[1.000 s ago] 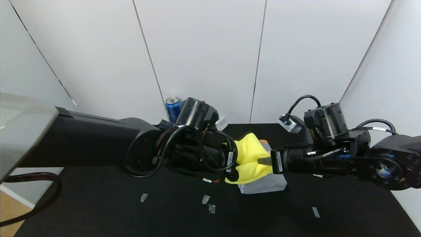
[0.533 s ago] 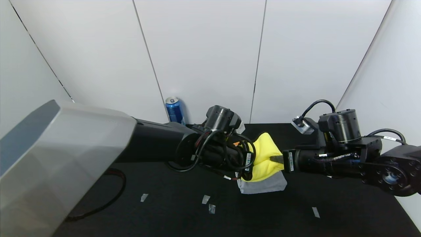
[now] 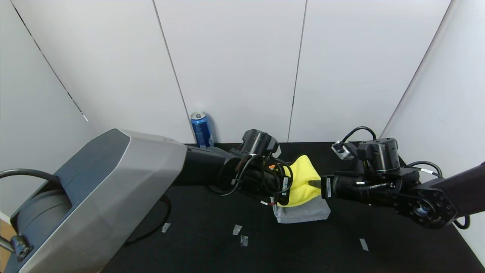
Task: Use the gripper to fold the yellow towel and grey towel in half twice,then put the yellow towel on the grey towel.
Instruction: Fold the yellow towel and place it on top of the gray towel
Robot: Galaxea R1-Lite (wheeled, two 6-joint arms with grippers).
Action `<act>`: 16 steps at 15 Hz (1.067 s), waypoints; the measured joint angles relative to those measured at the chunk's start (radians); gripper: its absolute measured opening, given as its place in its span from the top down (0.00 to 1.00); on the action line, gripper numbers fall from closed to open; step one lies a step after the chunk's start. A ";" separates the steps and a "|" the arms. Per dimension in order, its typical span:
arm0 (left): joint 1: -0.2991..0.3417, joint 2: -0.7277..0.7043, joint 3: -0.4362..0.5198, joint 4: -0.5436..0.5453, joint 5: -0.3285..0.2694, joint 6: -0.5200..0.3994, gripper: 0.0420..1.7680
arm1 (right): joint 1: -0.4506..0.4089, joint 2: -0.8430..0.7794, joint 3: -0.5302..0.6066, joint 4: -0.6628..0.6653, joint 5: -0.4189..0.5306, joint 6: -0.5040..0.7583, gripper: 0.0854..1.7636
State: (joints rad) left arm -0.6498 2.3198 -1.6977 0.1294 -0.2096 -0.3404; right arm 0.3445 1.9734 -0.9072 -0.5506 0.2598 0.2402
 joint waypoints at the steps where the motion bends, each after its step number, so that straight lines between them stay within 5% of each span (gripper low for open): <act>1: 0.004 0.009 -0.007 0.000 0.008 0.000 0.90 | -0.002 0.021 0.003 -0.022 0.000 0.000 0.96; 6: 0.009 0.061 -0.028 -0.001 0.044 0.002 0.90 | -0.019 0.129 0.027 -0.131 0.001 0.003 0.96; 16: 0.000 0.089 -0.030 -0.001 0.080 -0.001 0.90 | -0.049 0.158 0.023 -0.052 0.001 0.005 0.96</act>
State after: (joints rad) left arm -0.6494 2.4091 -1.7281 0.1285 -0.1294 -0.3411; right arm 0.2953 2.1315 -0.8843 -0.6028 0.2613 0.2453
